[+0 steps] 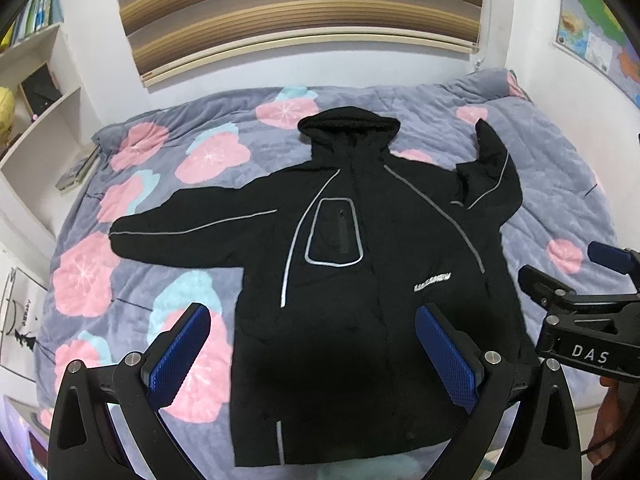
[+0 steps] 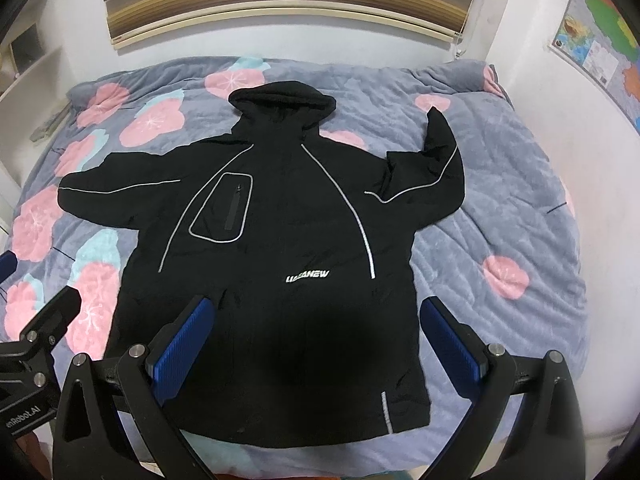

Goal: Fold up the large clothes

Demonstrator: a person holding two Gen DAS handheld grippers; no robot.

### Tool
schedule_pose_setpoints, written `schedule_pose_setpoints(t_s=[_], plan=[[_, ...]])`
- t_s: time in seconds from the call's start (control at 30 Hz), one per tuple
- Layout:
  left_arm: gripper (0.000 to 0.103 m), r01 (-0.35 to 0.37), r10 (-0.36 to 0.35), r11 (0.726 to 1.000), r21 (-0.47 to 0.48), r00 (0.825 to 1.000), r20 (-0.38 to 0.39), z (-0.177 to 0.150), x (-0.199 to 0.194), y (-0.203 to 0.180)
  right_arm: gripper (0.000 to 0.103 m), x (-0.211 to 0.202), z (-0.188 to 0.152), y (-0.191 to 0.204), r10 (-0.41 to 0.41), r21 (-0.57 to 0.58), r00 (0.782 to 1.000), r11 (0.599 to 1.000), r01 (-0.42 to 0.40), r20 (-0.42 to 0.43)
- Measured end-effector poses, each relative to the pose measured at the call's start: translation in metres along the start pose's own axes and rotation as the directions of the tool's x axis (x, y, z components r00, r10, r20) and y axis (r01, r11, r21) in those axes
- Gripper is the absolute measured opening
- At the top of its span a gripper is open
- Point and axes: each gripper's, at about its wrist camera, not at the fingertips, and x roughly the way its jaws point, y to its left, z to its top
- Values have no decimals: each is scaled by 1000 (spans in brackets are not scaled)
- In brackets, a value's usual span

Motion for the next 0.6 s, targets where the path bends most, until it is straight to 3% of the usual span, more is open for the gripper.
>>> schedule_pose_setpoints(t_s=[0.3,0.43,0.47,0.6], plan=[[102,83,-95,980,-183,994,-59,17,33,-28,103,18,17,-65,-12,30,1000,999,12,9],[102,90,-115,979,-182,984,-136,21,55,-52,103,30,24,-89,-11,24,1000,1000,11,11],[102,61,-89,982,-177,983,-158,24,60,-60,103,34,26,-96,-15,22,1000,1000,15,11],[102,39,-64,985,-169,988,-141,40,68,-82,103,53,38,-119,-30,24,999,999,30,12]])
